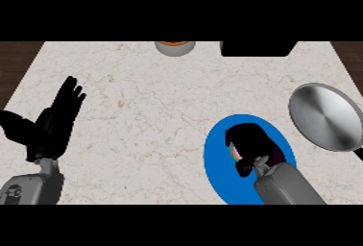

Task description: Pick the cupcake from the plate and place it in the pan

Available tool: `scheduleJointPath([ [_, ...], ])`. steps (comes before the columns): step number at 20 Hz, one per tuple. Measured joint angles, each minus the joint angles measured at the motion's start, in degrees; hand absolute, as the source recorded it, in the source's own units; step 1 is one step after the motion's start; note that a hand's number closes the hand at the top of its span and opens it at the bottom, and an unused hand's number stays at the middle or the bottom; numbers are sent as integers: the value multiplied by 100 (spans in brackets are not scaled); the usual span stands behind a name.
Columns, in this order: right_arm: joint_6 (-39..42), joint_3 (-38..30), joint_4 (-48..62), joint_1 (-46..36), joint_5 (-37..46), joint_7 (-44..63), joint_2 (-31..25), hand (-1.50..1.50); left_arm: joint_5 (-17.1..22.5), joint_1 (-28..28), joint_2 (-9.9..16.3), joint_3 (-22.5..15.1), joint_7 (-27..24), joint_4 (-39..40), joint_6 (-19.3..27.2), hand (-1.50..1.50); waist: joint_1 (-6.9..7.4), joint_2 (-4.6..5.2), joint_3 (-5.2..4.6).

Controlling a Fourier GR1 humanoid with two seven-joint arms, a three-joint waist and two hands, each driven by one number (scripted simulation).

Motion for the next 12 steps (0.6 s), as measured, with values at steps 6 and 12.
scheduleJointPath([
  [6,-256,-139,214,-8,316,-371,250,150,-67,90,-75,28,108,-214,-44,0,2,-2,0],
  [12,-721,-311,35,215,545,-715,210,150,-68,28,-68,129,140,-151,-120,0,-8,-10,-2],
])
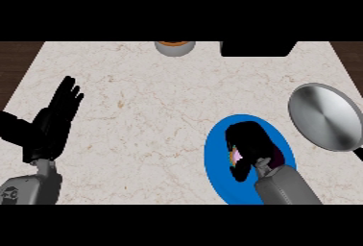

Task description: Pick the cupcake from the plate and place it in the pan

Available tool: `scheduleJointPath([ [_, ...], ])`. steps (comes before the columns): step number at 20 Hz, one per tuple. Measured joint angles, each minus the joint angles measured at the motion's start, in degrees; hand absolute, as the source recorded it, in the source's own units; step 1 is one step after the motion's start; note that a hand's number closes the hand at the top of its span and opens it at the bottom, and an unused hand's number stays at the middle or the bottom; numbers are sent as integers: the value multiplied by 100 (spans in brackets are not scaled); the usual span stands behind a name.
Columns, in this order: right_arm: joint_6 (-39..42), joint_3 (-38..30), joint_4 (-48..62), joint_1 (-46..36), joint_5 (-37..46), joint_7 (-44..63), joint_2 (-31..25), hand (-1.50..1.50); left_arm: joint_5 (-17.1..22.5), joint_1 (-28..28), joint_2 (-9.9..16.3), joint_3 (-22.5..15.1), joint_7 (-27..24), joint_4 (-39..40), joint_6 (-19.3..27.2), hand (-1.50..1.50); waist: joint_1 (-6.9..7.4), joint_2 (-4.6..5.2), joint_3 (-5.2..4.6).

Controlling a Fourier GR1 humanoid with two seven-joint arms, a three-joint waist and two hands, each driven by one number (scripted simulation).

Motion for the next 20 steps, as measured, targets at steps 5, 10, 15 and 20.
scheduleJointPath([
  [5,-293,128,-1160,731,41,-596,-627,150,-68,20,-40,7,-64,40,41,0,-79,-16,2],
  [10,-904,115,-2576,1804,-72,-1679,-1669,150,-43,111,-6,81,-4,-39,56,0,-198,-44,5],
  [15,-1599,-456,-3981,2543,-157,-2137,-2238,150,-88,169,-44,72,-57,-27,85,0,-238,-47,3],
  [20,-1551,-1493,-5064,3122,-702,-2339,-2581,150,-58,107,-4,100,13,-76,36,0,-179,-30,0],
])
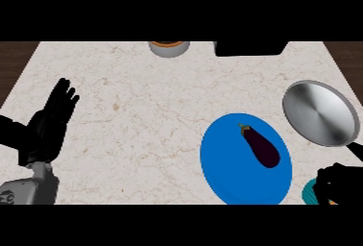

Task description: Pick the cupcake from the plate and place it in the pan

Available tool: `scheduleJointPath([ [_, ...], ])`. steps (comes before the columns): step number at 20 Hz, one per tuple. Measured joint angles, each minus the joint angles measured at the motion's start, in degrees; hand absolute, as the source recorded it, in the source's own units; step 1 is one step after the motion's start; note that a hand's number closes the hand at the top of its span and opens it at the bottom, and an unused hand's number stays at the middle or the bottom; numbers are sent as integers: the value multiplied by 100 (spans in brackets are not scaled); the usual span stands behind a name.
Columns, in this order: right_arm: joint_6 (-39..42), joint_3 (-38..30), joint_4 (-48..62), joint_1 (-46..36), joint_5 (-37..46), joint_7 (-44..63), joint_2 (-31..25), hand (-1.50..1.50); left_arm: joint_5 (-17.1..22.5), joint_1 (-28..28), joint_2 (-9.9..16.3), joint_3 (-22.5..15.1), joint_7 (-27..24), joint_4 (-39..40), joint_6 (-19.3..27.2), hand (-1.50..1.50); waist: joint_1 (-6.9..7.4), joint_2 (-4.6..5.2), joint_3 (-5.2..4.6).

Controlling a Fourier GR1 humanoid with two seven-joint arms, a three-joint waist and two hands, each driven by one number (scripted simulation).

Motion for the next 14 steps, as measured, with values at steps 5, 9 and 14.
scheduleJointPath([
  [5,263,-888,53,-50,-416,-138,126,150,20,-52,-6,-9,94,-44,-36,0,81,20,2],
  [9,516,-1711,393,-475,-1266,-163,197,150,24,-103,-6,-6,93,-14,-75,0,127,33,1],
  [14,577,-2427,1590,-1170,-1870,-539,131,150,-15,-3,-56,-44,-19,-30,-125,0,186,43,2],
])
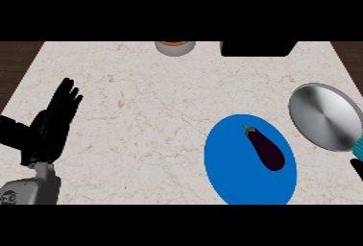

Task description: Pick the cupcake from the plate and place it in the pan

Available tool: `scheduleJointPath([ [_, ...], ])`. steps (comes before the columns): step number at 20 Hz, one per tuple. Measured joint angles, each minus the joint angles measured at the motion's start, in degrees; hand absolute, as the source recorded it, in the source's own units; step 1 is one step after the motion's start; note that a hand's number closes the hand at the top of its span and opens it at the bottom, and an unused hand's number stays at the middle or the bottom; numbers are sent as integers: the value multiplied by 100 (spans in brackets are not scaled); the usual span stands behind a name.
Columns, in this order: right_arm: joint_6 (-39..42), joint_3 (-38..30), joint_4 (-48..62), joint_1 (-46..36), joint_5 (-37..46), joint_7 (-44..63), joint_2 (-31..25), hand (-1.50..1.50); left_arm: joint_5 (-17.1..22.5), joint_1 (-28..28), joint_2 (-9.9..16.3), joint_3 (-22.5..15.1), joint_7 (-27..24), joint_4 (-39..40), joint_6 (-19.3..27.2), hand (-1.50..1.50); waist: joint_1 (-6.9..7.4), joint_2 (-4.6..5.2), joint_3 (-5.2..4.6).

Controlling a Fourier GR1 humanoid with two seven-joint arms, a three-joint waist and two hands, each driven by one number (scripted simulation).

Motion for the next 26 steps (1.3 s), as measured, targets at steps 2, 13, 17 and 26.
scheduleJointPath([
  [2,-71,-188,664,-314,-114,-294,-59,150,4,-133,4,27,19,89,5,0,13,7,1],
  [13,-788,-364,4862,-2313,29,-2190,-384,150,-102,-276,-142,-100,6,182,36,0,124,37,7],
  [17,-1138,-243,6266,-2818,232,-3052,-351,150,-65,-290,-99,-56,8,191,-29,0,156,48,11],
  [26,-1965,-66,8755,-3884,884,-3399,-118,-150,-72,-346,-123,-49,22,190,-34,0,229,81,13],
])
